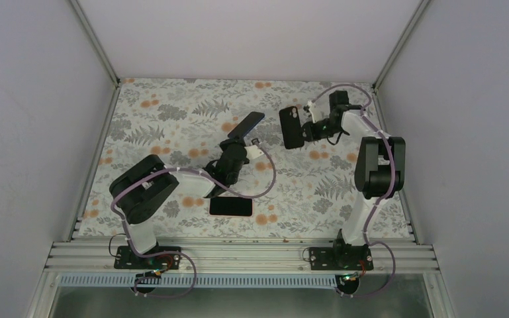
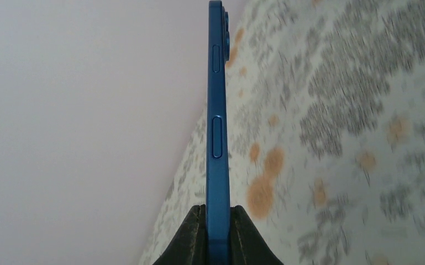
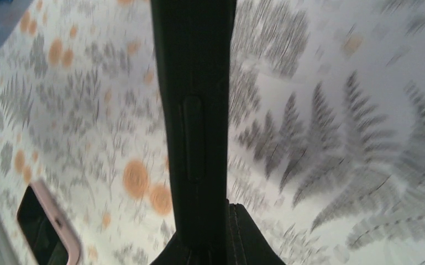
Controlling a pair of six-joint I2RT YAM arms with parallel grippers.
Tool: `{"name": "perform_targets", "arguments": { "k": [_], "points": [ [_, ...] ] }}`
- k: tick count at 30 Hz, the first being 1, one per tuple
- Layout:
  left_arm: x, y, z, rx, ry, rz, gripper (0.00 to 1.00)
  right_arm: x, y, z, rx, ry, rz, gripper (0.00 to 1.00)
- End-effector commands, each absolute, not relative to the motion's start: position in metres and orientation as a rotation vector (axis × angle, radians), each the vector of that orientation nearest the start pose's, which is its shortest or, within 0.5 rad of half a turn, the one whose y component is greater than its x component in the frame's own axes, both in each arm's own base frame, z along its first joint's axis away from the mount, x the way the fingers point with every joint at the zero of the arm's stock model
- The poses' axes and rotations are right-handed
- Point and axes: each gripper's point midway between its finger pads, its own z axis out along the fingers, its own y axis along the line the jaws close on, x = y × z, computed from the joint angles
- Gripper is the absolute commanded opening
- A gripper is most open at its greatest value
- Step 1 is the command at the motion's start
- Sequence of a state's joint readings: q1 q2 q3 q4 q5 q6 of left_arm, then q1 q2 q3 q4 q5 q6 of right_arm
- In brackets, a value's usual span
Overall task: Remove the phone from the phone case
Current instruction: Place the phone case at the center of the board.
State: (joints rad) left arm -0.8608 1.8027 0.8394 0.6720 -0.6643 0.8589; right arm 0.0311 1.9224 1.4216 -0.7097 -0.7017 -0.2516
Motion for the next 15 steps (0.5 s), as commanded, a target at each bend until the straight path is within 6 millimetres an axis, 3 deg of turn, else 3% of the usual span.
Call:
{"name": "perform_targets", "arguments": {
  "k": [1, 6, 15],
  "points": [
    [0.381, -0.258, 0.148, 1.055, 1.479, 0.737, 0.02, 0.353, 0.129, 0.074, -0.717, 2.657, 1.084, 0.04],
    [0.372, -0.233, 0.118, 1.129, 1.509, 0.814, 0.02, 0.309, 0.121, 0.057, -0.814, 2.72, 1.069, 0.04],
    [0.35, -0.224, 0.081, 1.304, 1.553, 0.768, 0.02, 0.291, 0.11, 0.033, -0.852, 2.812, 1.01, 0.04]
  ]
}}
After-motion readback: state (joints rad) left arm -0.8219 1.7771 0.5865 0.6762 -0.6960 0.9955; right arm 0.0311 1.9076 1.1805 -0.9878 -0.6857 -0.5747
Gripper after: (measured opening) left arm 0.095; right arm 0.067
